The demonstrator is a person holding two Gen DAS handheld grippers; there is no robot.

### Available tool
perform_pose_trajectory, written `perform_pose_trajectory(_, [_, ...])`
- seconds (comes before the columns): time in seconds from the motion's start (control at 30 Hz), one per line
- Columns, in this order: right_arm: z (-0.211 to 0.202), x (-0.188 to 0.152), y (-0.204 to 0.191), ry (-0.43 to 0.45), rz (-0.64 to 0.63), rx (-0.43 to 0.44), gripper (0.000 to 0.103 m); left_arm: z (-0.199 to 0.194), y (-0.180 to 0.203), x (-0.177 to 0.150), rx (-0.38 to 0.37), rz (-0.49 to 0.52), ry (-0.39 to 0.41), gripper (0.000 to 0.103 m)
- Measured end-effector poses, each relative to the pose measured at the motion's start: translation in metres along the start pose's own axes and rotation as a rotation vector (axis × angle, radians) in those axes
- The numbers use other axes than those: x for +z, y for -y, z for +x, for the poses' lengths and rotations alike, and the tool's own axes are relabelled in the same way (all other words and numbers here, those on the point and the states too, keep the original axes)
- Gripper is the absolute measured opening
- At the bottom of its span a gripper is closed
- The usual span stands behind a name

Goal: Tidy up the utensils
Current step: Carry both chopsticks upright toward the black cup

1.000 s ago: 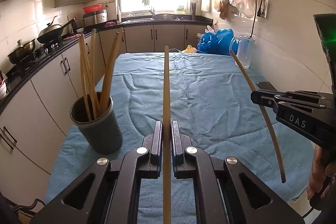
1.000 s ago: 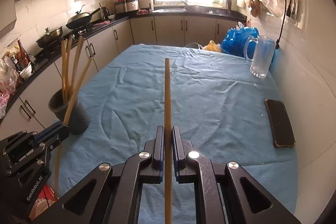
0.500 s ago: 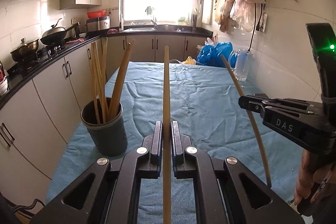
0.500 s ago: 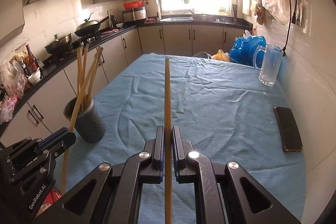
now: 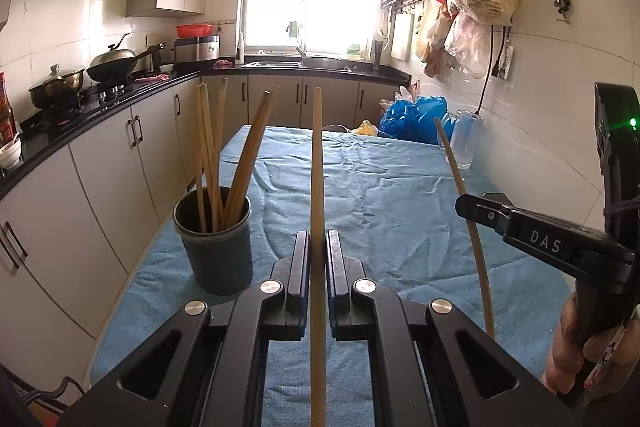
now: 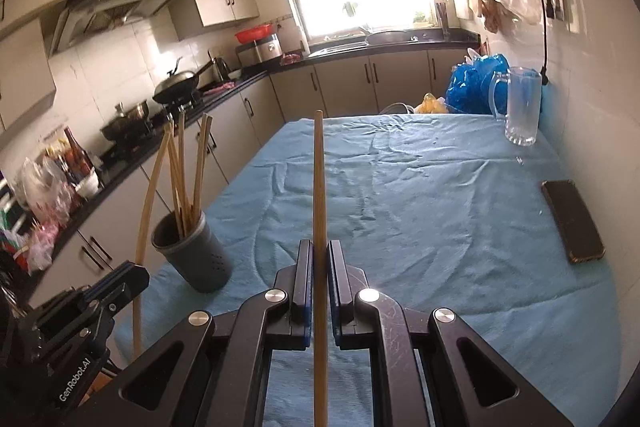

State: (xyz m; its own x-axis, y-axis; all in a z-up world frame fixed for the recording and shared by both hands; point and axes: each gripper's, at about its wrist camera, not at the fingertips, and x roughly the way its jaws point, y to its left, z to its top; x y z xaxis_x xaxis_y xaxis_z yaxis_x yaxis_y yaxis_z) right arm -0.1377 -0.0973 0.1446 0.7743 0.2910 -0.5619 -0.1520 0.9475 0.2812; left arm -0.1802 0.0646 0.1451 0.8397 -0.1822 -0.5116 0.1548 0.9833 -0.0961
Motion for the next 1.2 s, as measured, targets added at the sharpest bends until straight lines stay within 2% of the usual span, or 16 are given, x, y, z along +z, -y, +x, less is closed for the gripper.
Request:
perform_pose_trajectory(0.2, [0.003, -0.002, -0.004, 0.01, 0.038, 0.027, 0.008, -0.002, -0.006, -0.002, 0.013, -0.023, 0.005, 0.007])
perform_pose_trajectory(0.57, [-0.008, -0.005, -0.023, 0.079, 0.057, 0.044, 0.008, -0.009, -0.022, -0.001, 0.076, -0.052, 0.044, 0.007])
perform_pose_trajectory(1.2, [0.017, 0.011, -0.041, 0.07, 0.054, 0.1, 0.008, 0.005, -0.06, 0.009, 0.105, -0.106, 0.035, 0.007])
